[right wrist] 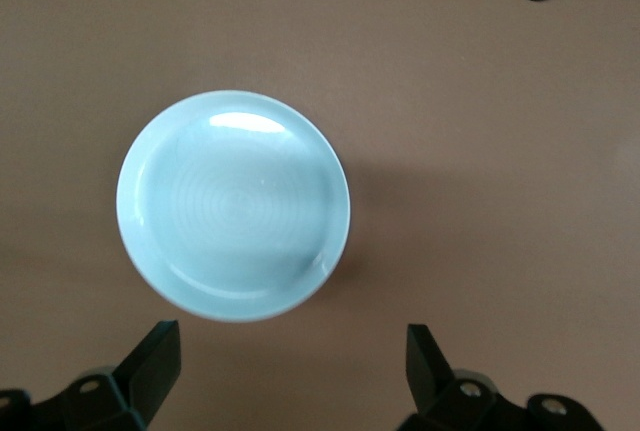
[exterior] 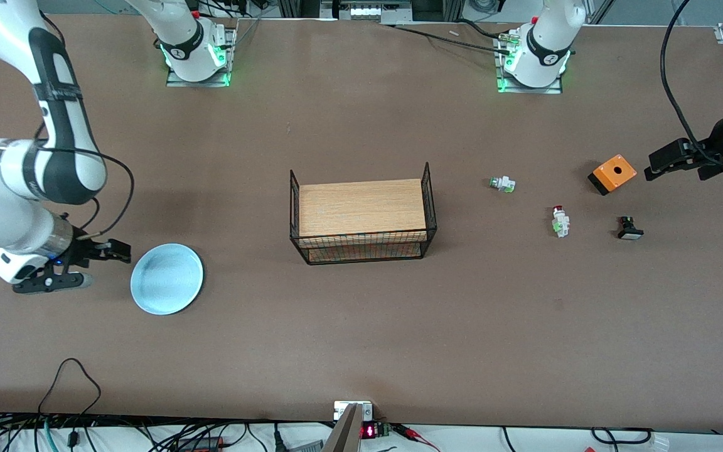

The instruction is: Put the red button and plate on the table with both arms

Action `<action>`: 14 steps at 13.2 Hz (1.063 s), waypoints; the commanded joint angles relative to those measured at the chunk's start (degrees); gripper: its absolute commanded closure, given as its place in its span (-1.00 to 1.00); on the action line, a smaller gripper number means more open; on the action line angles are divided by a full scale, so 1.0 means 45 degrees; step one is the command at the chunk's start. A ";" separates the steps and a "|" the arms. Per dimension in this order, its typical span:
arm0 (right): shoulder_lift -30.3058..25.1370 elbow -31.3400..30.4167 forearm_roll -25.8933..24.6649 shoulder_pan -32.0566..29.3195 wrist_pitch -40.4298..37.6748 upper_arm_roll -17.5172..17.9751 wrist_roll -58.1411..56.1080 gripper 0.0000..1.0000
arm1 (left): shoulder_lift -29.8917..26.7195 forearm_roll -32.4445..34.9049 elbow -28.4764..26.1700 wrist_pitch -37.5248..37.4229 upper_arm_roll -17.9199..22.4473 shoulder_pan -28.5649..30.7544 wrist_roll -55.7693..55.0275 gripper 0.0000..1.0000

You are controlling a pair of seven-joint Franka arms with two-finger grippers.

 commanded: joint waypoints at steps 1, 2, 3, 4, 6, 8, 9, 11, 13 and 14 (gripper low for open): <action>-0.0791 0.1197 -0.0419 0.0005 -0.3014 -0.0024 0.0191 -1.00 | -0.0178 0.0174 0.0084 -0.0090 -0.0074 0.0008 0.0045 -1.00; -0.1200 0.1414 -0.0420 -0.0073 -0.3954 -0.0024 0.0620 -1.00 | -0.0158 0.0193 0.0084 -0.0032 -0.0074 -0.0032 0.0045 -1.00; -0.1726 0.1416 -0.0439 -0.0112 -0.4602 -0.0024 0.0740 -1.00 | -0.0158 0.0193 0.0084 -0.0012 -0.0074 -0.0032 0.0045 -1.00; -0.2196 0.1416 -0.0459 -0.0112 -0.5072 -0.0024 0.0742 -1.00 | -0.0158 0.0193 0.0084 0.0008 -0.0074 -0.0051 0.0007 -1.00; -0.3367 0.1377 -0.0420 -0.0112 -0.6126 0.0092 0.0761 -1.00 | -0.0178 0.0038 0.0182 -0.0012 -0.0035 -0.0032 -0.0013 -1.00; -0.4227 0.1145 -0.0498 -0.0131 -0.6599 0.0267 0.0780 -1.00 | -0.0197 0.0037 0.0201 -0.0012 -0.0015 0.0046 0.0006 -1.00; -0.4560 0.0969 -0.0459 -0.0306 -0.6581 0.0288 0.0839 -1.00 | -0.0236 0.0095 0.0201 -0.0012 -0.0034 0.0046 0.0006 -1.00; -0.5108 0.0657 -0.0459 -0.0638 -0.6620 0.0385 0.0684 -1.00 | -0.0256 0.0173 0.0201 -0.0031 -0.0073 -0.0031 0.0025 -1.00; -0.5790 0.0072 -0.0401 -0.0912 -0.6581 0.0502 0.0624 -1.00 | -0.0256 0.0174 0.0201 -0.0051 -0.0093 -0.0051 0.0006 -1.00; -0.6103 -0.0279 -0.0439 -0.1048 -0.6426 0.0928 0.0721 -1.00 | -0.0256 0.0174 0.0201 -0.0070 -0.0093 -0.0051 0.0025 -1.00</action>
